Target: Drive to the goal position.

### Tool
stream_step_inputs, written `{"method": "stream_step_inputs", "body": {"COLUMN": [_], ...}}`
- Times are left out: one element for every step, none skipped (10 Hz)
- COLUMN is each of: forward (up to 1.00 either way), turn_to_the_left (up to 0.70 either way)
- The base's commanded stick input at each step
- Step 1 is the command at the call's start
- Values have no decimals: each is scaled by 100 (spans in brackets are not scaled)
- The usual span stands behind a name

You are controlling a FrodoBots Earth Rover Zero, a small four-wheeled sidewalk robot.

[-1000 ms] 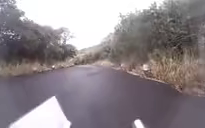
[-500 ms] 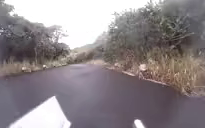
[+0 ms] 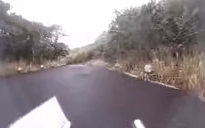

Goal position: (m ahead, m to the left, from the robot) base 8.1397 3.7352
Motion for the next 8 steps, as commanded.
{"method": "stream_step_inputs", "body": {"forward": [100, 100, 100, 100, 100, 100, 100, 100], "turn_to_the_left": [0, 0, 0, 0, 0, 0, 0, 0]}}
